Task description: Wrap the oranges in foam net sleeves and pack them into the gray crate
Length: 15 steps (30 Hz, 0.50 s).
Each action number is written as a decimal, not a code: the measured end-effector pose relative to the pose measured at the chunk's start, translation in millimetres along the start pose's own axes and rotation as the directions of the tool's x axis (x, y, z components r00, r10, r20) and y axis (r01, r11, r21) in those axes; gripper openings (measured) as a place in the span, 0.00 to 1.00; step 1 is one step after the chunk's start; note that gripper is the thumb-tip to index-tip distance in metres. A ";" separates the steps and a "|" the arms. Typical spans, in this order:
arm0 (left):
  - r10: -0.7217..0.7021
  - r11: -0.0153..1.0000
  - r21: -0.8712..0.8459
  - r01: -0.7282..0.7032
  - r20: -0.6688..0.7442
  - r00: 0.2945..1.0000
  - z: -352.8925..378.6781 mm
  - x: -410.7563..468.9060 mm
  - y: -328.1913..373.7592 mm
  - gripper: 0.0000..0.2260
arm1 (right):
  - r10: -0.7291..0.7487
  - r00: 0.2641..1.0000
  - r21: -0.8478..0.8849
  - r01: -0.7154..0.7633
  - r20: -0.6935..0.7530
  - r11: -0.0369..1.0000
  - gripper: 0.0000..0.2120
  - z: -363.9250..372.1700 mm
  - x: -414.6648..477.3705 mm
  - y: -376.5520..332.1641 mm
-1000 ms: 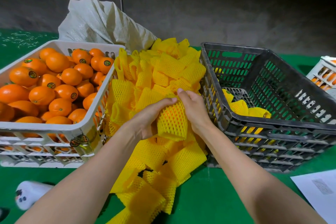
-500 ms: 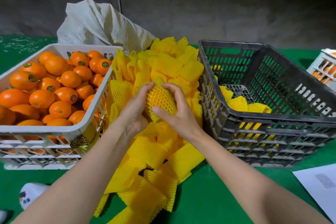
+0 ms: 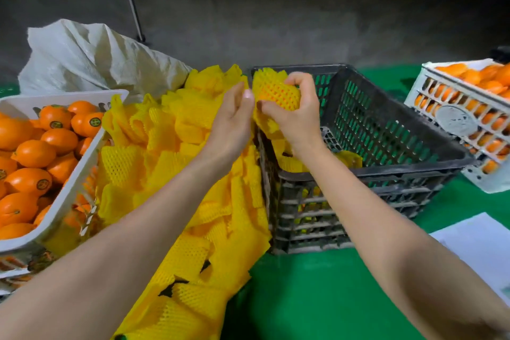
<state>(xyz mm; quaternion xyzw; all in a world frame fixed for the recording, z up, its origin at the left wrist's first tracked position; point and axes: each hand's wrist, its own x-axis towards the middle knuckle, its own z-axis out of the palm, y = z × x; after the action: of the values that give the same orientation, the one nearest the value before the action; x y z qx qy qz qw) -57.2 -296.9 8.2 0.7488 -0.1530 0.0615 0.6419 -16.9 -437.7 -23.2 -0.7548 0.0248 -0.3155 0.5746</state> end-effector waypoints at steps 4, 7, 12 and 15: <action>0.102 0.904 0.394 -0.169 0.184 0.978 48.1 17.4 -18.2 0.12 | -0.020 1.000 -0.300 0.024 0.017 0.954 0.21 -61.8 20.2 -6.3; 0.013 0.677 0.669 -0.306 0.405 0.914 67.7 23.2 -32.6 0.10 | 0.211 0.949 -0.754 0.040 0.234 0.656 0.21 -88.8 43.4 6.6; -0.059 0.487 0.770 -0.412 0.499 0.864 70.5 24.7 -39.8 0.11 | 0.670 0.640 -0.912 0.382 0.377 0.149 0.26 -93.7 58.8 50.5; -0.065 0.461 0.777 -0.430 0.512 0.857 70.5 24.4 -39.7 0.13 | 0.854 0.399 -0.899 0.406 0.336 0.164 0.28 -91.1 60.0 74.5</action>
<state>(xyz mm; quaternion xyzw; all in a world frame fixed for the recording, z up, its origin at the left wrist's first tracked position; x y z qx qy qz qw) -29.3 -364.5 -34.0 0.9369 -0.3339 0.0170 0.1021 9.3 -564.5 -49.3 -0.9374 0.0635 0.3364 -0.0645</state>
